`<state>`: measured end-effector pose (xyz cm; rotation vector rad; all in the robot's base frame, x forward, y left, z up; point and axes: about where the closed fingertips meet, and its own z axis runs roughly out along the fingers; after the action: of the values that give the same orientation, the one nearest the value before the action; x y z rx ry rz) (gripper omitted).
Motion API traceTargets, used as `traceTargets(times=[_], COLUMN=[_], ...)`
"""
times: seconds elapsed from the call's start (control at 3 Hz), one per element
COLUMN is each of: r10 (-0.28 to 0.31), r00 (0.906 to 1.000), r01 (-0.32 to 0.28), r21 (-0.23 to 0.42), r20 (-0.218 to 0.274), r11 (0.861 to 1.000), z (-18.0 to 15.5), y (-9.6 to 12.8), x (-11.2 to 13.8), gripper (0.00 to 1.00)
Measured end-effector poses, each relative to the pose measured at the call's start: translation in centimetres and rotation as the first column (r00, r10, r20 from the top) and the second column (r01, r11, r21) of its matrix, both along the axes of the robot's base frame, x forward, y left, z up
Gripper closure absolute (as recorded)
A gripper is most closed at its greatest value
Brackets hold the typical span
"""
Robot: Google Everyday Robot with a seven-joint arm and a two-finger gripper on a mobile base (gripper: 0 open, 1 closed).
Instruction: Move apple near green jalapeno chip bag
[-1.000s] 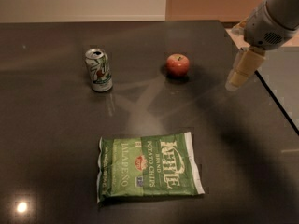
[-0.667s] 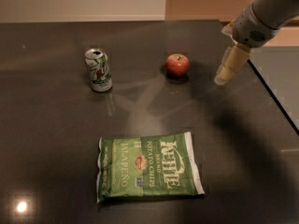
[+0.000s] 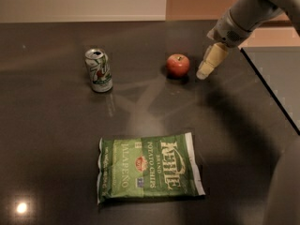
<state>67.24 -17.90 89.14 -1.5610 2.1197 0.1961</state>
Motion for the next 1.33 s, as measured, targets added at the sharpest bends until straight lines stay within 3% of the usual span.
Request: traceTargets(times=[0.67,1.33], r10=[-0.044,-0.043], r00=[0.9983,0.9980], r01=[0.047,0.047], r21=[0.057,0.086], r20=[-0.039,-0.048], r11=[0.997,0.995], z=[-2.3,-3.7], y=[1.8,3.1], x=[2.6,3.8], gripper=[0.00,0.00])
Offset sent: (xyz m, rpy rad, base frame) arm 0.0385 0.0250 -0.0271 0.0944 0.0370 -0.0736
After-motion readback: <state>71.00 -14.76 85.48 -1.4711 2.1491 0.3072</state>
